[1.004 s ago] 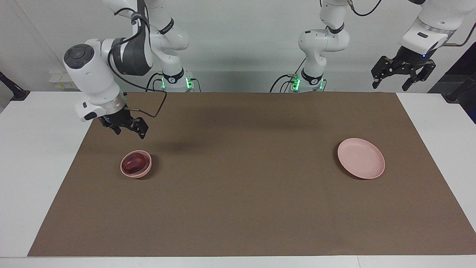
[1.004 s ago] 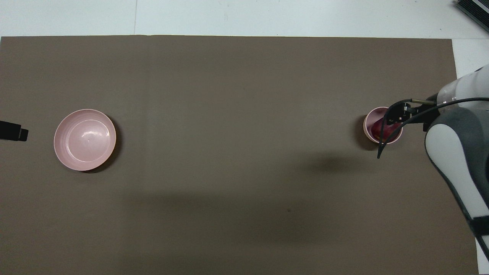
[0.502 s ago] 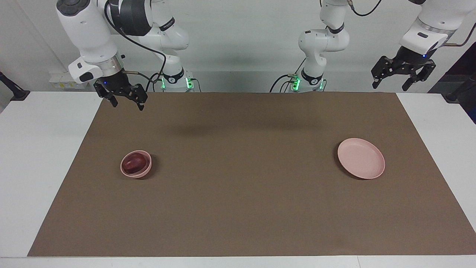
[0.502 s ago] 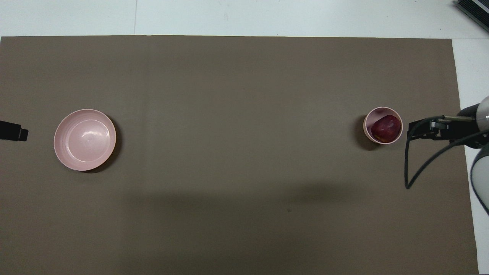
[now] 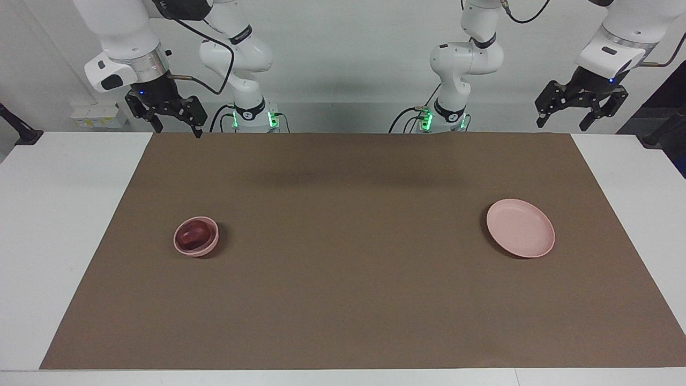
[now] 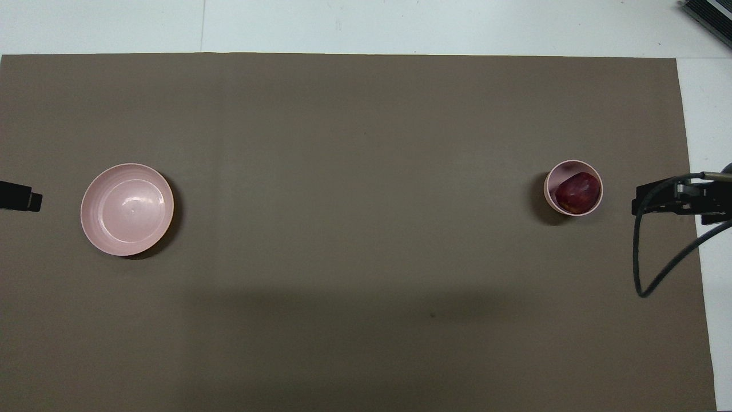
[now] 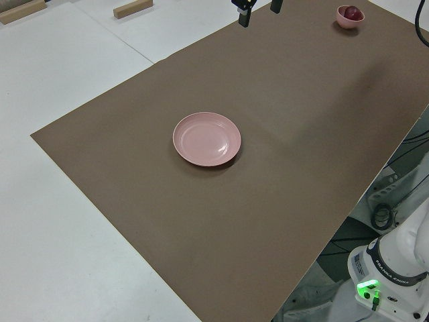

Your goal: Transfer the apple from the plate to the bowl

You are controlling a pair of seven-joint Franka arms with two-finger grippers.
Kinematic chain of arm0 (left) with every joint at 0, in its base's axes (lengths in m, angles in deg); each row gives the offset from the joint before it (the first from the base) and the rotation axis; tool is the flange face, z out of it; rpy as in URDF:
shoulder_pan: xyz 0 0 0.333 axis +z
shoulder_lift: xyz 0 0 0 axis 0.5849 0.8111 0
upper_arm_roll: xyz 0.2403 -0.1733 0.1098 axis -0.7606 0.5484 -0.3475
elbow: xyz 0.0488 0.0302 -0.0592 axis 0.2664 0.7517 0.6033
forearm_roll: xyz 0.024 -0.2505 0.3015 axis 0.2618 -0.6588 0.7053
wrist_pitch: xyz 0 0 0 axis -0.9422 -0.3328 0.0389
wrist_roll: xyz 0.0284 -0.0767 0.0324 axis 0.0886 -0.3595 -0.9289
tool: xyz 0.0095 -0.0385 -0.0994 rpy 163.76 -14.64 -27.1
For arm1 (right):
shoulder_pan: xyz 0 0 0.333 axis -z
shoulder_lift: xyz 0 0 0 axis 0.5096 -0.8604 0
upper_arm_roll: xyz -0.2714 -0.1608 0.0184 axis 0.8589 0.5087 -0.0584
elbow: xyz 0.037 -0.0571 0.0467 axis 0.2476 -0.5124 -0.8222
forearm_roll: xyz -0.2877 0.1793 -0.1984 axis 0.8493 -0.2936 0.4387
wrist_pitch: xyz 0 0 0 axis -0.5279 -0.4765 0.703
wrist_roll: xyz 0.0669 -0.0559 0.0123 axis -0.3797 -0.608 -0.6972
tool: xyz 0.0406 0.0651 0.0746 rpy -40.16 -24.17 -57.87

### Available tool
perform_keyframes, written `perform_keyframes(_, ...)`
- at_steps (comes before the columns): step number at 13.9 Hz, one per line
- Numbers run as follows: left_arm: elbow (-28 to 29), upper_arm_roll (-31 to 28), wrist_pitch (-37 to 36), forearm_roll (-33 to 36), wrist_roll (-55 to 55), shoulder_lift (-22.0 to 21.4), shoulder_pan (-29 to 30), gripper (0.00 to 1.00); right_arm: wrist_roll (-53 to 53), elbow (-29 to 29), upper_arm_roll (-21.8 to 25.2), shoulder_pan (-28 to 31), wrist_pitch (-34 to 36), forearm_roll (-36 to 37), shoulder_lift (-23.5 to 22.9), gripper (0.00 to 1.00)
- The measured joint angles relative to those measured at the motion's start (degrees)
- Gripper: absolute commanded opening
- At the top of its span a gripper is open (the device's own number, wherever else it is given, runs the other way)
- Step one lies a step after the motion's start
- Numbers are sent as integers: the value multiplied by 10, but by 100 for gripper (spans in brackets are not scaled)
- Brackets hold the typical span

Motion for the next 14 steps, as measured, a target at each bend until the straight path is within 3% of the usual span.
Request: perform_keyframes(14, 0, 0, 0, 0, 0, 0, 0, 100, 0, 3, 0, 0, 5, -14, -4, 100)
